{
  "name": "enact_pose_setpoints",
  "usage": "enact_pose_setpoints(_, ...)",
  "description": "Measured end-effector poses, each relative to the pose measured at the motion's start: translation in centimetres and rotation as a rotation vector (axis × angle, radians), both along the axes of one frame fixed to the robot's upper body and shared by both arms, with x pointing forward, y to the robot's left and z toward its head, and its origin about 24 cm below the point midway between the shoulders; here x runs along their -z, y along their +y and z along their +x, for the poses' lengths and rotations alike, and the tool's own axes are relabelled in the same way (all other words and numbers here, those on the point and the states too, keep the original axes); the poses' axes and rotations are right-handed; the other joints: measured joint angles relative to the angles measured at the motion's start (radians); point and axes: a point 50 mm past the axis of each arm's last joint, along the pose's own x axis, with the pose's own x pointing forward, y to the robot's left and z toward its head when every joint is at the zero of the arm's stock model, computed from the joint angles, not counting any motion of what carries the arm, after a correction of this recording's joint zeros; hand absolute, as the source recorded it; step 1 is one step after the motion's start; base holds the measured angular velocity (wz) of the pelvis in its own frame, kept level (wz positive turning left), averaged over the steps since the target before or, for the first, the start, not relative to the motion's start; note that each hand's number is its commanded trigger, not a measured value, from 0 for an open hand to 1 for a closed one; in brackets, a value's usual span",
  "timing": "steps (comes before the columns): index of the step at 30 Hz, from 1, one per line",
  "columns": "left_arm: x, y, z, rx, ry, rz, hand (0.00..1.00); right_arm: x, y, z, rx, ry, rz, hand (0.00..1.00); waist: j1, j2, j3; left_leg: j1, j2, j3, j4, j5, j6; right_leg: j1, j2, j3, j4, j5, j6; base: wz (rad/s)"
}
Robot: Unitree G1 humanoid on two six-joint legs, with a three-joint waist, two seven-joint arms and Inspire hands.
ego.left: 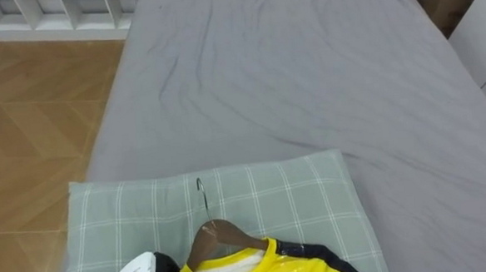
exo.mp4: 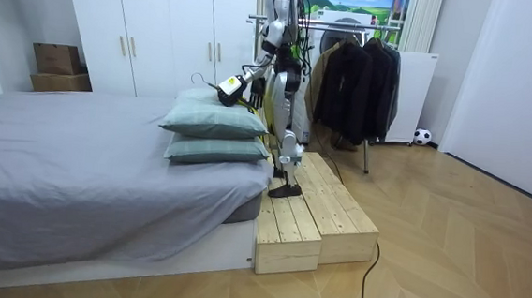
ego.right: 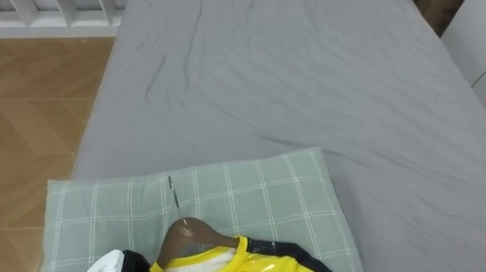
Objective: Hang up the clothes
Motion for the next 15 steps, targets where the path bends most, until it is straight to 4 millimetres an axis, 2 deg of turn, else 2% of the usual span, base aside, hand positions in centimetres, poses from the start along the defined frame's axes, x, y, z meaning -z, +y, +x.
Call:
enact_pose_setpoints(3, 0.0, 0.1, 0.0, -0.005, -0.001, -0.005, 1.0, 0.1, -0.1, -0.4, 0.004, 0.008, -0.005, 0.0, 0.0, 0.003, -0.0058, 0.001, 0.0, 0.006, 0.0, 0.0, 0.0, 0.0, 0.0, 0.0, 0.001, 0.0, 0.0, 0.0)
enact_pose_setpoints(4, 0.0, 0.1, -0.1, -0.008, -0.001, -0.007, 1.0, 0.2, -0.1, -0.6, 0.007, 0.013, -0.006, 0.0, 0.0, 0.004, -0.0103, 0.001, 0.001, 0.006, 0.0, 0.0, 0.0, 0.0, 0.0, 0.001, 0.001, 0.0, 0.0, 0.0)
enact_pose_setpoints(15, -0.2, 0.2, -1.0, -0.065, -0.029, -0.089, 1.0, 0.5, -0.4, -2.0, 0.024, 0.042, 0.006, 0.0, -0.001, 0.013, -0.0173, 0.061, 0.0, 0.006, -0.003, 0.0, 0.0, 0.064, 0.001, 0.008, -0.011, -0.002, 0.002, 0.01)
